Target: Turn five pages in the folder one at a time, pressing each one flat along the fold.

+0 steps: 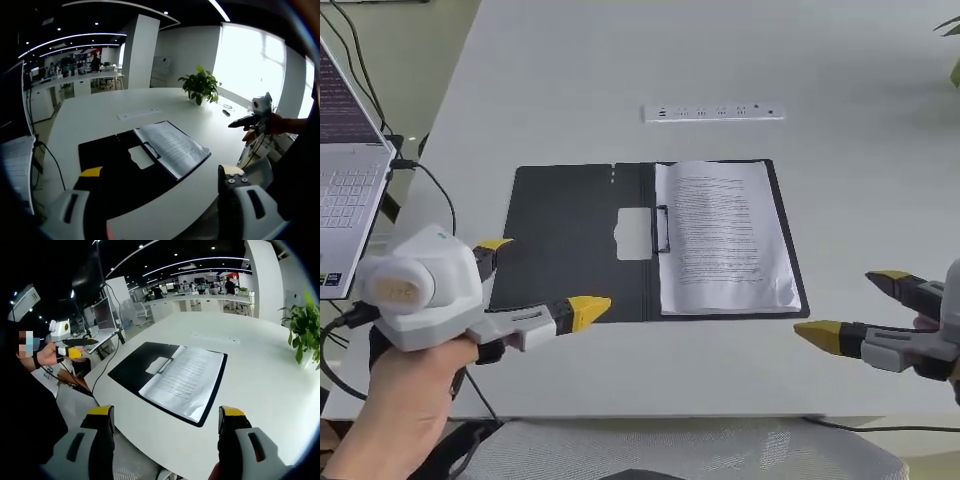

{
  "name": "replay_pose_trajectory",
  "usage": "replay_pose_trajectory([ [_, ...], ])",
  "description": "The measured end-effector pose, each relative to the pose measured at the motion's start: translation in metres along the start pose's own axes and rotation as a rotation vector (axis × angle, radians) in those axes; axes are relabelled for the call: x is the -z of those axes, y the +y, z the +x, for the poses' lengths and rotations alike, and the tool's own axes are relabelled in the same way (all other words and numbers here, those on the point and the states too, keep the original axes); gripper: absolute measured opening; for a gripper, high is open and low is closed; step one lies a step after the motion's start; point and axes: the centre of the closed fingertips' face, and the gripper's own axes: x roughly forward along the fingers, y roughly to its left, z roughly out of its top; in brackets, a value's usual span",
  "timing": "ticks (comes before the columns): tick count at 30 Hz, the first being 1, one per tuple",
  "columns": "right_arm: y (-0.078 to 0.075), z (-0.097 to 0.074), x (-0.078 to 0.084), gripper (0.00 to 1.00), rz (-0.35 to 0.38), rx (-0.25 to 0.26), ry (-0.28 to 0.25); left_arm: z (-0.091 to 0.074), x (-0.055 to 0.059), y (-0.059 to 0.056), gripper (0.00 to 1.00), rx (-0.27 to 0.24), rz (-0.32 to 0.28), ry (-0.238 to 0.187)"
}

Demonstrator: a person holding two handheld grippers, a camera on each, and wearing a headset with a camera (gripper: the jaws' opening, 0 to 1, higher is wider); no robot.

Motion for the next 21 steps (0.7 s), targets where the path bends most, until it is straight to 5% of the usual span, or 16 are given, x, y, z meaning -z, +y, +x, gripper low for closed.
replay_pose_trajectory([
  [12, -0.001, 0.002, 0.000, 0.85, 0.000, 0.000, 0.007, 0.009, -0.007, -0.007, 0.92, 0.028, -0.002, -0.011],
  [21, -0.003, 0.004, -0.003, 0.84, 0.000, 0.000, 0.008, 0.024, -0.007, -0.016, 0.92, 0.067, 0.029, 0.021],
])
